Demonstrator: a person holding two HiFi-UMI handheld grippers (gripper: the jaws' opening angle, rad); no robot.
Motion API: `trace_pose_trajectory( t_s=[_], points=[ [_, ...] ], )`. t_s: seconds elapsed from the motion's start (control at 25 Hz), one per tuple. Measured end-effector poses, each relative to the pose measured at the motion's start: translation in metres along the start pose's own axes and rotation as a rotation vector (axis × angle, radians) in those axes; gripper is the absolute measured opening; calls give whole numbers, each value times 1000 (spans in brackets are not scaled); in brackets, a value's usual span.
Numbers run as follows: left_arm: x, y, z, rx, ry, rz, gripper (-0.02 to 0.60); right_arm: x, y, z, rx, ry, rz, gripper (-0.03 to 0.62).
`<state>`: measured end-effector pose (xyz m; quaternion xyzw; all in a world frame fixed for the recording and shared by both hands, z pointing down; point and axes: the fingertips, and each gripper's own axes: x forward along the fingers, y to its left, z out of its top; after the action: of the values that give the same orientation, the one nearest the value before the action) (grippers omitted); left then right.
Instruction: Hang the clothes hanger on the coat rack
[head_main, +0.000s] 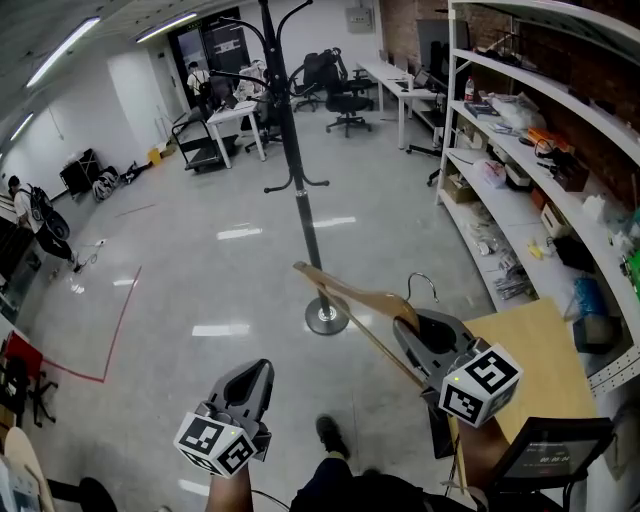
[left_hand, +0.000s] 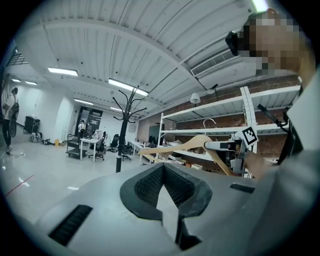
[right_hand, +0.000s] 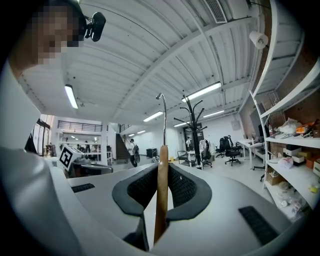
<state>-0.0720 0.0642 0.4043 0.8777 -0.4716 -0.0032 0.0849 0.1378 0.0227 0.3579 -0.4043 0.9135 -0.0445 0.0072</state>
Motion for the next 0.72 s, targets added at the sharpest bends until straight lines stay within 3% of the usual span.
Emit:
trace_pose_trajectory(
  t_s=[0.32, 0.56, 0.72],
  points=[
    [73, 99, 30, -26, -68, -19, 0, 111, -36, 19, -16, 12, 19, 55],
    [119, 169, 43, -15, -66, -35, 0, 192, -55, 36, -6, -5, 58, 55],
    [150, 194, 48, -29, -61, -56, 0, 233, -70, 46, -15, 12, 88, 55]
  ],
)
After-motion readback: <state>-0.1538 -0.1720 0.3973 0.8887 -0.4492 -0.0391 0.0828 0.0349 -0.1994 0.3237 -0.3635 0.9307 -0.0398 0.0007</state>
